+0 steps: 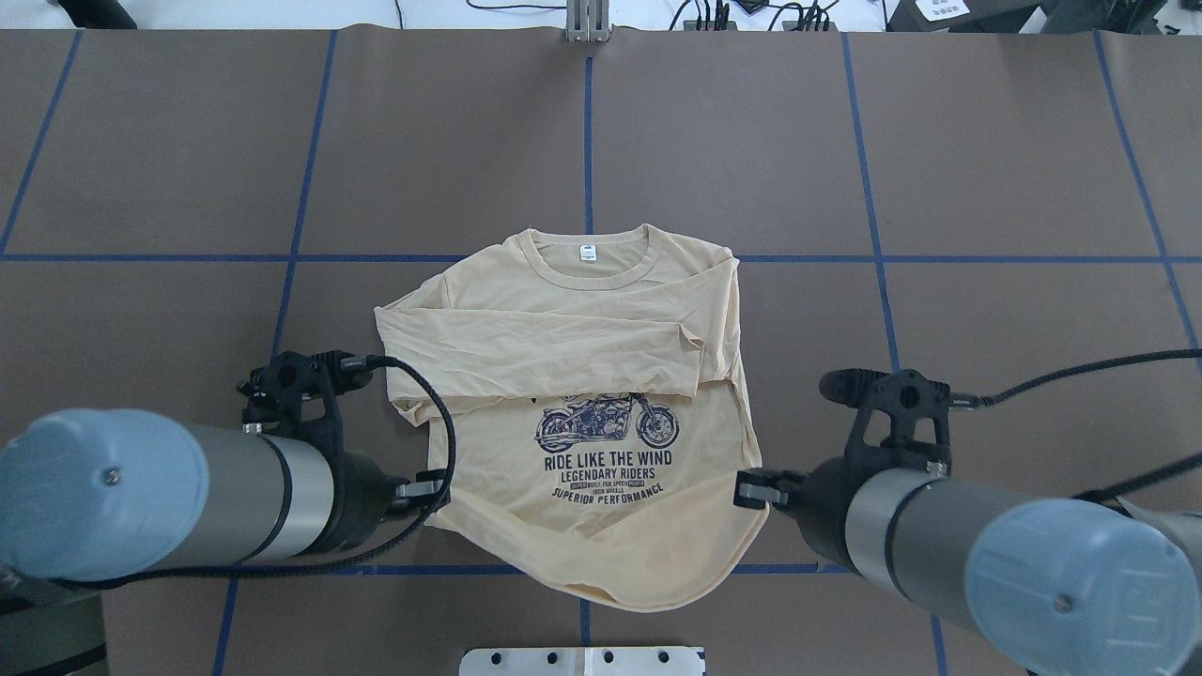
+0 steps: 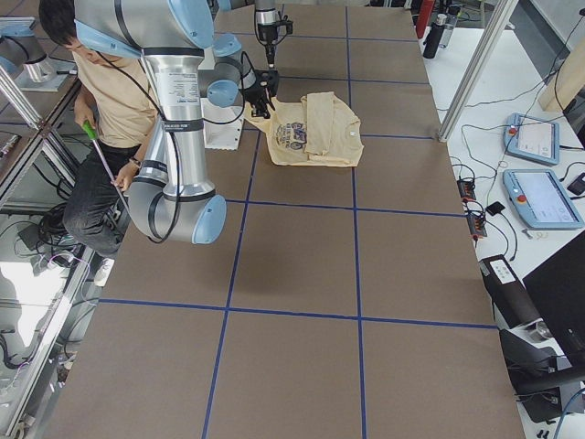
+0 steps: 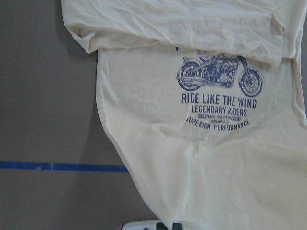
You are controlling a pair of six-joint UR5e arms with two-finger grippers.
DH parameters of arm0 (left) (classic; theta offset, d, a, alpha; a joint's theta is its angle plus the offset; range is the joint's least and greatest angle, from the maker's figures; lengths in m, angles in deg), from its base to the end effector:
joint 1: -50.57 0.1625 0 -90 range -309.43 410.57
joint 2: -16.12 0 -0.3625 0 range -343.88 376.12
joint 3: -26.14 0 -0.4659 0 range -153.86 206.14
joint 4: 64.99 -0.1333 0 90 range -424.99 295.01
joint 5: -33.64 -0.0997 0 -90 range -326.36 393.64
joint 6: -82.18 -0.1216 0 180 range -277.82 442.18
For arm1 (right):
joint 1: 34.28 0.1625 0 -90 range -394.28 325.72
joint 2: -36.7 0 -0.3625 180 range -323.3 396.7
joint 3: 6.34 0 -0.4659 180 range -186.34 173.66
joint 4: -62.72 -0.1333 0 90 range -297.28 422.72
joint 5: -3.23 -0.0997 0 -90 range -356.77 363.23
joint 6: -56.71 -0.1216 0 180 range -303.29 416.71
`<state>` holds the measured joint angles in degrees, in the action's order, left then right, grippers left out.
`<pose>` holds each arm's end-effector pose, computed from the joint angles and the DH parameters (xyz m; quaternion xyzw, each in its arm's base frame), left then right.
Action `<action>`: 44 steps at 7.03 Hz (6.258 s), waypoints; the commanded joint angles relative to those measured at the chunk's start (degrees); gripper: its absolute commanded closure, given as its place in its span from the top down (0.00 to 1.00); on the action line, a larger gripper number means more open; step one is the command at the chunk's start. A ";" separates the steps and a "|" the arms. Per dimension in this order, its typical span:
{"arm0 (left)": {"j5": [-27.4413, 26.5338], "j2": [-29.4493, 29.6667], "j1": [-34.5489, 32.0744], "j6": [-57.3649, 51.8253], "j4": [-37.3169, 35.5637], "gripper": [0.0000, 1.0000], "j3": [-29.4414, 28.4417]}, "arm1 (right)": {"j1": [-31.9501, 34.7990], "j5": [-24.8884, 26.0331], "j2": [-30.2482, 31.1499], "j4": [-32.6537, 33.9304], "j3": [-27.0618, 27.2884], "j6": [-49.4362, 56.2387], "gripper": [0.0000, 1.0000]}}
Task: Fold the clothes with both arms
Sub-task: 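Lift the hem with both grippers and fold it toward the collar, then release the hem and raise both grippers away from the shirt, then lower the left gripper to the folded shirt's side edge and grasp it, then drag the grasped side with the left gripper away from the robot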
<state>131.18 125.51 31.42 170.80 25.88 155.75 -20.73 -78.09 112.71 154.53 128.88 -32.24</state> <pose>0.4476 -0.2797 0.0794 0.0327 0.5001 -0.1011 0.8594 -0.4322 -0.2602 0.0948 0.1267 -0.4665 0.1313 0.8655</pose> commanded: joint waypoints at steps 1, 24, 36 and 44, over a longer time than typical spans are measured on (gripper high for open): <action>-2.80 2.67 -6.04 -3.08 0.01 0.00 -4.10 | 9.26 -1.47 -5.68 -0.49 -8.55 2.29 0.00; -2.89 0.38 -1.94 -10.22 22.51 0.81 -24.67 | 27.49 -17.12 -17.74 -18.16 -40.22 17.15 1.00; -2.98 -5.24 -5.87 -18.88 22.42 0.00 -23.61 | 26.70 -16.69 -17.56 -18.16 -38.98 16.89 1.00; -1.23 29.81 -29.01 -36.42 38.23 0.00 -71.51 | 25.74 -16.60 -18.09 -18.25 -38.81 15.92 1.00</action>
<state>129.24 150.22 3.12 133.99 62.07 89.32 5.25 -94.68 94.83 136.28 90.06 -16.26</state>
